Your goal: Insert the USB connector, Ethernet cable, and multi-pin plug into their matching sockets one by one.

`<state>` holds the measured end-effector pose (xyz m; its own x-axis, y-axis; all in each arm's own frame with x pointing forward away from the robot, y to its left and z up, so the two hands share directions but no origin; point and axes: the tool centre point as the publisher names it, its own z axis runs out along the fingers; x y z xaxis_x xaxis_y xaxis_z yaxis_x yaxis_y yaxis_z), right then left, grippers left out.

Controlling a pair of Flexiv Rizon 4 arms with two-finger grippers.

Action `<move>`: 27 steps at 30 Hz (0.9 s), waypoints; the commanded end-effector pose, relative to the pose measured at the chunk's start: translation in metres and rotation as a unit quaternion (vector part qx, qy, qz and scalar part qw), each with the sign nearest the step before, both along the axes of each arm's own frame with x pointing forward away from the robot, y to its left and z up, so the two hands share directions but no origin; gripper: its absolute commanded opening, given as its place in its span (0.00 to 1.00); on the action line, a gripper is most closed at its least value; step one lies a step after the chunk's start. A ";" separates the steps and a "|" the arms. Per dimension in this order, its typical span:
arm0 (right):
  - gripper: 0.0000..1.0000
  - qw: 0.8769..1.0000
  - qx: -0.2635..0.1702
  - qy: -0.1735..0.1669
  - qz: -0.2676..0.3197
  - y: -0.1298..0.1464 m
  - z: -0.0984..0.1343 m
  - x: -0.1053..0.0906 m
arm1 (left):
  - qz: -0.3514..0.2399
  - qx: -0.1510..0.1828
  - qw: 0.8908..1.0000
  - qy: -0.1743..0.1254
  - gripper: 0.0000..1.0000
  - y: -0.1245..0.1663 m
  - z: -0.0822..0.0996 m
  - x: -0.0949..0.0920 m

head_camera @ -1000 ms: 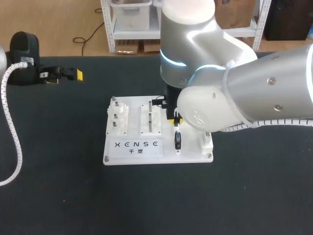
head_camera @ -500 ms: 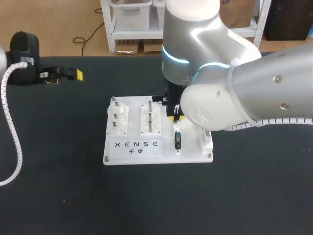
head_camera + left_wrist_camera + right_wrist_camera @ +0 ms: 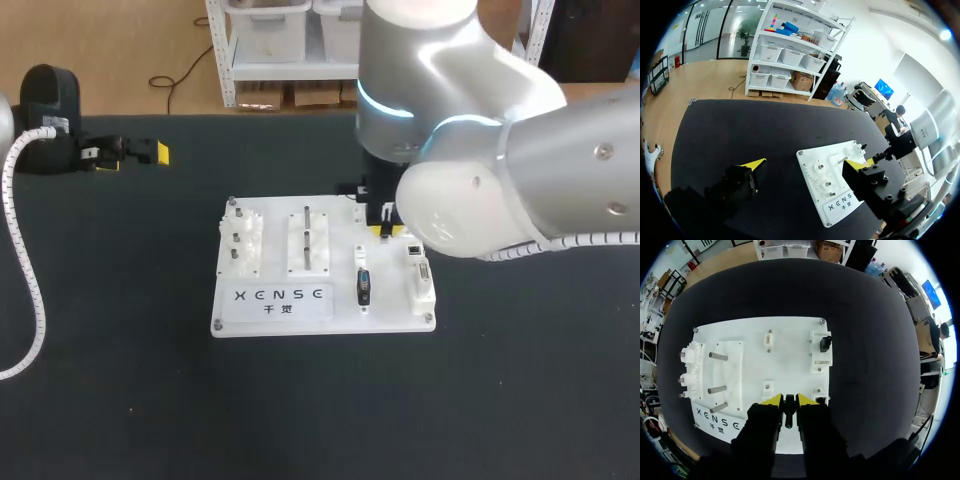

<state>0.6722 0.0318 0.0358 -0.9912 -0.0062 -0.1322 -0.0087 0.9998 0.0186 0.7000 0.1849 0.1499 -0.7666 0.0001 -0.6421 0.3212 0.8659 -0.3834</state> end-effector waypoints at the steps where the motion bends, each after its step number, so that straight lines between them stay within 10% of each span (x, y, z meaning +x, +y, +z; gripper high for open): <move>1: 0.00 1.000 0.001 -0.007 -0.010 -0.014 0.000 -0.005 | 0.000 0.000 1.000 0.000 1.00 0.000 0.000 0.000; 27: 0.00 0.999 -0.016 0.003 -0.037 -0.038 -0.009 -0.007 | 0.000 0.000 1.000 0.000 1.00 0.000 0.000 0.000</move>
